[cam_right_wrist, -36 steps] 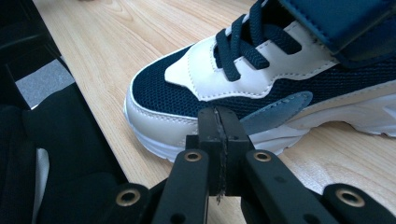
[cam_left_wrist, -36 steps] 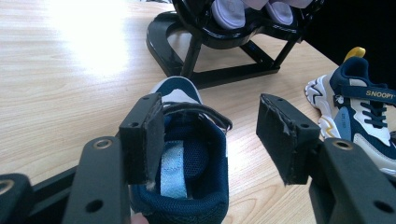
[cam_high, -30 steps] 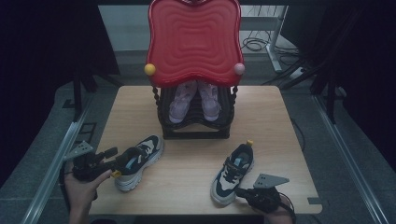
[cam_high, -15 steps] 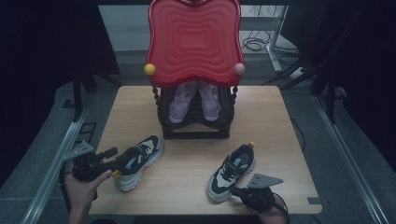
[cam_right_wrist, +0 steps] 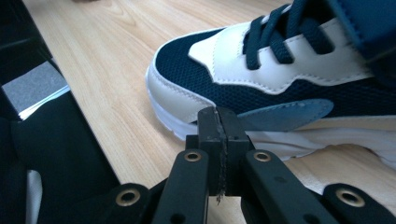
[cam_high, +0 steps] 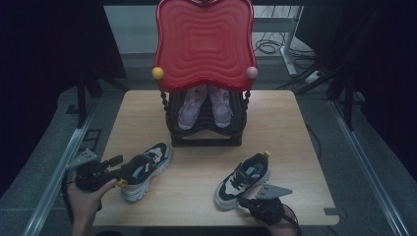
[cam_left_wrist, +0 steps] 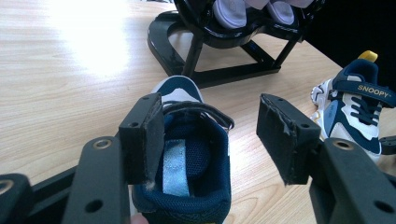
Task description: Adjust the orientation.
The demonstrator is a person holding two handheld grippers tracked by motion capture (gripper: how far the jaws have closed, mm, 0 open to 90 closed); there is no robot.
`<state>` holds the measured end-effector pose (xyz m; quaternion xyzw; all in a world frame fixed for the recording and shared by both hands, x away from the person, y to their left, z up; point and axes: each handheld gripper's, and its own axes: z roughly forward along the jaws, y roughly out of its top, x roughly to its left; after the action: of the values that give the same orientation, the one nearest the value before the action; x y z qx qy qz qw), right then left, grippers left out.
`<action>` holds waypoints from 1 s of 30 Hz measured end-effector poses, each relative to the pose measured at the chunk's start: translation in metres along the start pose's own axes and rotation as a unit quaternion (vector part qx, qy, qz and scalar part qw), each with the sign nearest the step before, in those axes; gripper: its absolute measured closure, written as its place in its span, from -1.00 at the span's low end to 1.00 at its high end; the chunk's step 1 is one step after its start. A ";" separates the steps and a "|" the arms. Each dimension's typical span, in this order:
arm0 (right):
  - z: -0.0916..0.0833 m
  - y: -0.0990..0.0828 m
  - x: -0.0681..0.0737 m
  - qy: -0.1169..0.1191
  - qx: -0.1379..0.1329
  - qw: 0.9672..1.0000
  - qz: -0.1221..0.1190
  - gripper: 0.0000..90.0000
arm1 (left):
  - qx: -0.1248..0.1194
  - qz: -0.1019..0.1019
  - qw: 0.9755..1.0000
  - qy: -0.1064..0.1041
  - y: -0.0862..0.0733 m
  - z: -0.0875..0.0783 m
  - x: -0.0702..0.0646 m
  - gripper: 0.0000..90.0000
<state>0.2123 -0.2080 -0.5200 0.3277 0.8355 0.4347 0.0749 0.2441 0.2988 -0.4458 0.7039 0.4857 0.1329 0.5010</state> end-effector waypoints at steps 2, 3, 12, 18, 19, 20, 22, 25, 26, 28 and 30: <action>0.001 0.000 0.000 -0.002 0.000 1.000 0.000 1.00 | 0.001 0.001 1.000 0.000 0.000 0.000 0.000 -0.07; 0.002 0.001 0.001 0.000 -0.001 1.000 0.000 1.00 | 0.001 0.001 1.000 -0.001 0.000 0.000 -0.001 -0.07; 0.013 0.008 0.007 -0.014 0.000 1.000 -0.010 1.00 | -0.005 0.000 1.000 0.003 0.001 -0.004 0.001 -0.07; 0.026 0.015 0.012 -0.027 -0.011 1.000 -0.003 1.00 | -0.006 0.000 1.000 0.002 0.001 -0.004 0.001 -0.07; 0.029 0.017 0.013 -0.032 -0.013 0.999 -0.001 1.00 | -0.007 -0.001 1.000 0.002 0.001 -0.004 0.001 -0.07; 0.032 0.018 0.014 -0.036 -0.016 0.999 -0.001 1.00 | -0.006 -0.001 1.000 0.002 0.001 -0.005 0.001 -0.07; 0.036 0.020 0.015 -0.041 -0.021 0.999 0.001 1.00 | -0.007 -0.001 1.000 0.002 0.000 -0.005 0.001 -0.07; 0.041 0.023 0.015 -0.049 -0.027 0.998 0.005 1.00 | -0.006 -0.001 1.000 0.002 0.001 -0.005 0.001 -0.07; 0.042 0.024 0.015 -0.051 -0.028 0.998 0.006 1.00 | -0.007 -0.001 1.000 0.002 0.001 -0.005 0.001 -0.07; 0.043 0.024 0.014 -0.052 -0.033 0.998 0.007 1.00 | -0.006 -0.001 1.000 0.002 0.000 -0.004 0.001 -0.07; 0.044 0.025 0.013 -0.051 -0.035 0.998 0.009 1.00 | -0.006 -0.001 1.000 0.004 0.001 -0.005 0.002 -0.07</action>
<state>0.2326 -0.1600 -0.5258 0.3541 0.8117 0.4473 0.1250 0.2420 0.3030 -0.4435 0.6996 0.4877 0.1379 0.5036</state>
